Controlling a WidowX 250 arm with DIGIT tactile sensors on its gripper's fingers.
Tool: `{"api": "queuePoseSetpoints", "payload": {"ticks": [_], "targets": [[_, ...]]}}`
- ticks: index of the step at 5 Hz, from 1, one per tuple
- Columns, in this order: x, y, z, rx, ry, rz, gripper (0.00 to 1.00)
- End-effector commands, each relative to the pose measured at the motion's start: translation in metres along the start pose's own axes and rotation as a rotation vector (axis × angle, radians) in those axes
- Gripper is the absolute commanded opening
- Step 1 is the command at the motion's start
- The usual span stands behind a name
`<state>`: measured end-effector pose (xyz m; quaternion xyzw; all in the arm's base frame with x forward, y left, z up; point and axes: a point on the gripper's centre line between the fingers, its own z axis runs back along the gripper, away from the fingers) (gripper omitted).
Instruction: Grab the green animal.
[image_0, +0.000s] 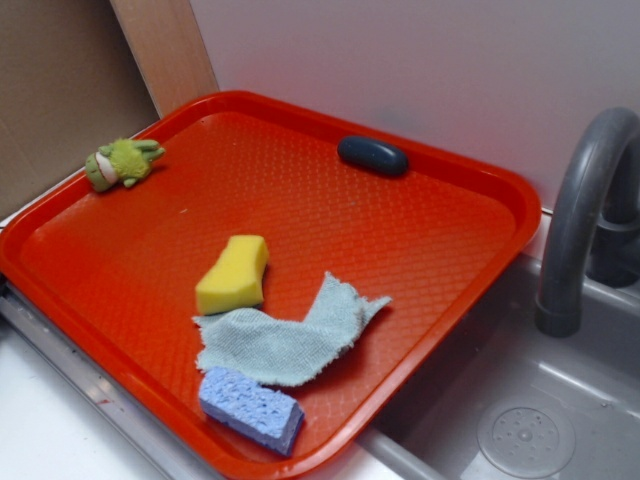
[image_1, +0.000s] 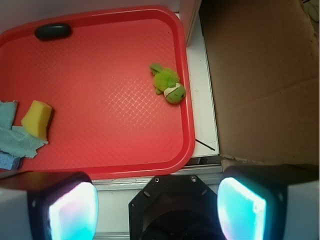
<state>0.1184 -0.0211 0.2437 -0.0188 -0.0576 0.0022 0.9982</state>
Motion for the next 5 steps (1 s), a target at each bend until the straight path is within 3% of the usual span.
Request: {"api": "queuePoseSetpoints", "payload": {"ticks": [1,2,3,4,5], "targets": [[0.000,0.000,0.000,0.000,0.000,0.000,1.00],[0.016,-0.008,-0.027,0.167,-0.087,-0.185,1.00],[0.029,-0.011,-0.046,0.202,-0.167,-0.312,1.00],[0.043,-0.009,-0.060,0.143,-0.246,-0.395,1.00],[0.065,0.006,-0.088,0.100,-0.259,-0.379,1.00]]}}
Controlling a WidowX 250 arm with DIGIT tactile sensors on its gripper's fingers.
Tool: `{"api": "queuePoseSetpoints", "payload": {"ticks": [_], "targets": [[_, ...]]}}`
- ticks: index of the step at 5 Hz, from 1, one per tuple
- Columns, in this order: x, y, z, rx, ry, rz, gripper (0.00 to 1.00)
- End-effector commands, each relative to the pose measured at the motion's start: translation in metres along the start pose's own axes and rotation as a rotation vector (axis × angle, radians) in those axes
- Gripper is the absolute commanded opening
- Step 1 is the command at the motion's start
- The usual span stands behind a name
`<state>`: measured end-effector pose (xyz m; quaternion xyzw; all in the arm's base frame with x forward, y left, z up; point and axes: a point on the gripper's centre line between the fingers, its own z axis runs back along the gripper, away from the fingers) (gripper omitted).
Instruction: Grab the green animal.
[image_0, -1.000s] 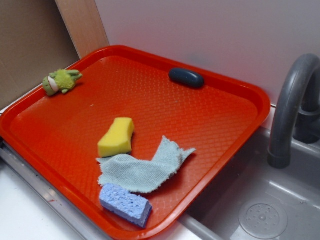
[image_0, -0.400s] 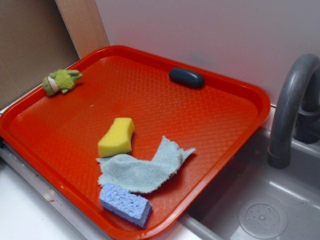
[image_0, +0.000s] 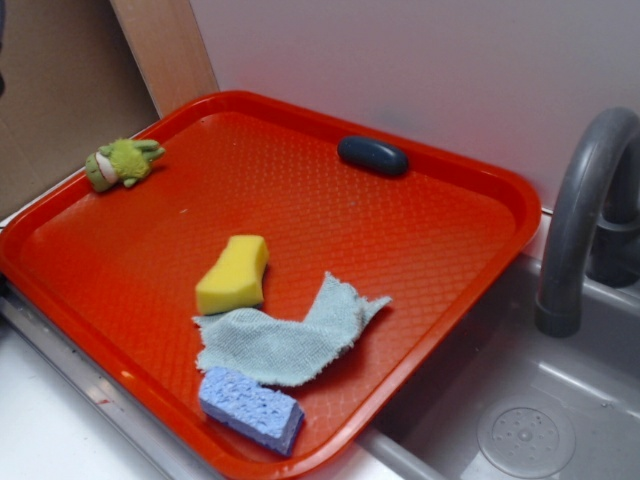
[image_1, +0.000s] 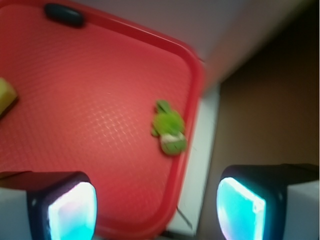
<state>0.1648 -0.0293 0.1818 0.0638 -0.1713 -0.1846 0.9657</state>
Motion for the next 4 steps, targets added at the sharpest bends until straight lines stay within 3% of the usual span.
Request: {"api": "queuePoseSetpoints", "payload": {"ticks": [1,2,4], "targets": [[0.023,0.023,-0.055,-0.073,-0.010,0.062,1.00],[0.030,0.018,-0.079,-0.086,0.007,0.035,1.00],[0.035,0.000,-0.117,-0.067,0.101,-0.039,1.00]]}}
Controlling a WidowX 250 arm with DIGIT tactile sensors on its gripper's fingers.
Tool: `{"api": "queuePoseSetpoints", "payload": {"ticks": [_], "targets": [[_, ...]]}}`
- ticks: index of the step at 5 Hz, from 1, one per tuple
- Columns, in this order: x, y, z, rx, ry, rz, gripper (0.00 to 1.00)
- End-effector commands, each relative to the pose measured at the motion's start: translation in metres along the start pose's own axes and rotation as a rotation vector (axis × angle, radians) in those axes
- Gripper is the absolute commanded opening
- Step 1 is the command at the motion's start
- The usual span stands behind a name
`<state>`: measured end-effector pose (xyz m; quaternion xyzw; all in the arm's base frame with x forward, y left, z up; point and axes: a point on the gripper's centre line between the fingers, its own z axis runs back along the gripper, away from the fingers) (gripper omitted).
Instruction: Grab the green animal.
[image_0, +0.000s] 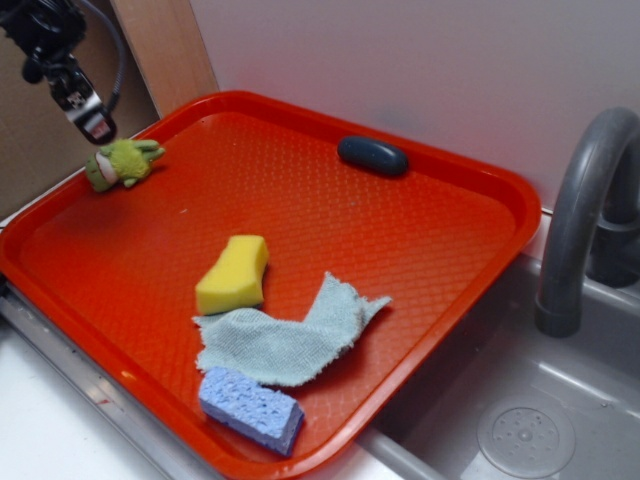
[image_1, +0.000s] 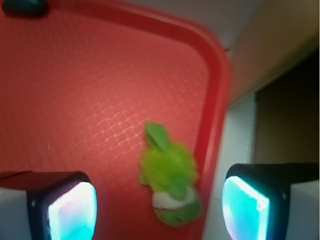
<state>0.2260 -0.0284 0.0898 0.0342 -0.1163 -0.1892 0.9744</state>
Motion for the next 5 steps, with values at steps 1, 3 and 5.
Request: {"api": "queuePoseSetpoints", "payload": {"ticks": [1,3,5], "targets": [[0.011,0.001,-0.025,0.047,0.063,-0.023,1.00],[0.011,0.014,-0.046,0.091,0.161,-0.021,1.00],[0.010,0.007,-0.057,0.127,0.243,-0.032,0.00]]}}
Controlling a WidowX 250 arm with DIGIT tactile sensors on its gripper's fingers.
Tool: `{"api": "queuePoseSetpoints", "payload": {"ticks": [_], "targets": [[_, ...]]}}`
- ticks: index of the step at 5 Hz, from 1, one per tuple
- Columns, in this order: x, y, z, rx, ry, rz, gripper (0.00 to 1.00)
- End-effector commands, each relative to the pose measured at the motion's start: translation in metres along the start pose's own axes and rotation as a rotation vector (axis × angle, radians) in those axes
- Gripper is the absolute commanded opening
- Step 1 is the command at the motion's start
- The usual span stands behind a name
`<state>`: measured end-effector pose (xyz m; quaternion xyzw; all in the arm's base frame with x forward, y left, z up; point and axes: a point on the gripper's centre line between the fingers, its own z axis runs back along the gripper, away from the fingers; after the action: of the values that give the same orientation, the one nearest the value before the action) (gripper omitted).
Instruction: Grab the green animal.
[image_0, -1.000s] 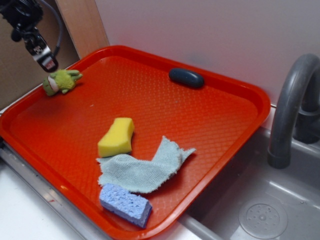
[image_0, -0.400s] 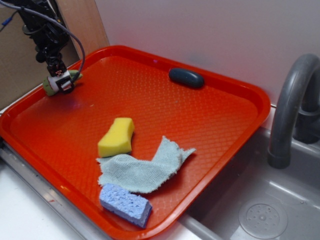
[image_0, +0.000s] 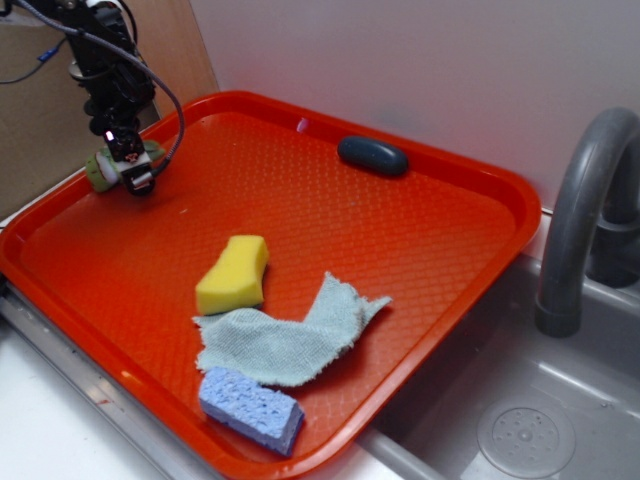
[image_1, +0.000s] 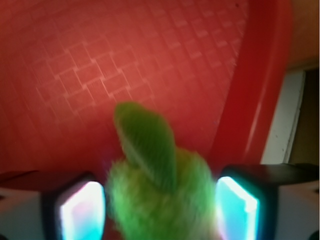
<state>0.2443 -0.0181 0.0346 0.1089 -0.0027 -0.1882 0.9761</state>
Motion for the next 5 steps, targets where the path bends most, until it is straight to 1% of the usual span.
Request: {"api": "queuePoseSetpoints", "payload": {"ticks": [1,2,3,4,5], "targets": [[0.008,-0.002,0.003,0.030,0.009,-0.013,0.00],[0.008,-0.006,0.009,0.029,0.028,-0.014,0.00],[-0.002,-0.019,0.055,0.008,0.098,0.109,0.00],[-0.017,-0.038,0.111,-0.036,0.071,0.197,0.00],[-0.031,-0.053,0.158,-0.081,0.020,0.263,0.00]]}}
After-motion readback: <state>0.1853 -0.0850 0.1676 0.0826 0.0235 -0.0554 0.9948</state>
